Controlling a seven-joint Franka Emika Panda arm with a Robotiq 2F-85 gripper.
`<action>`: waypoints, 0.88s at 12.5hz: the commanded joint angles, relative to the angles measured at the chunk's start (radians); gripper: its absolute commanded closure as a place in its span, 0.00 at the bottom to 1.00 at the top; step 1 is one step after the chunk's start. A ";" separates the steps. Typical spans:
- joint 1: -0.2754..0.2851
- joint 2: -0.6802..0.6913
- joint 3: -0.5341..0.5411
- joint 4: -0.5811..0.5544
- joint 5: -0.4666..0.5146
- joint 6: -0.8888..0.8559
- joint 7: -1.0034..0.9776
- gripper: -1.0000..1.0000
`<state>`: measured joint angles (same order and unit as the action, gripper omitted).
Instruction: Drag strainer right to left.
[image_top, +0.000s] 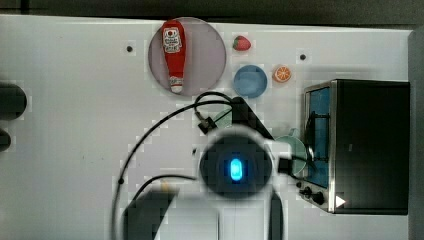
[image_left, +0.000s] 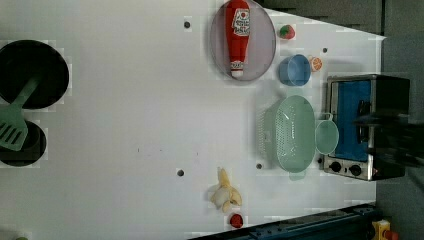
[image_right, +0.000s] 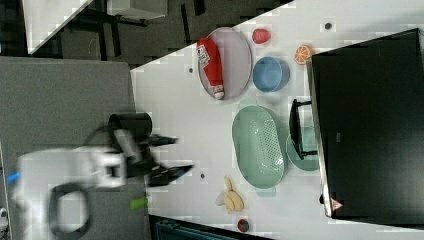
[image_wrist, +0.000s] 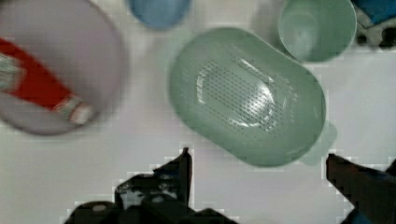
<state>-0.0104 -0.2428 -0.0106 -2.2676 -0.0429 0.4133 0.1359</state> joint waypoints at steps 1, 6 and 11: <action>-0.009 0.090 -0.010 -0.065 0.017 0.134 0.090 0.00; -0.006 0.330 0.013 -0.097 0.018 0.402 0.379 0.00; 0.000 0.524 0.053 -0.099 0.018 0.607 0.587 0.00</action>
<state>-0.0083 0.2727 0.0188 -2.3516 -0.0231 1.0020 0.6172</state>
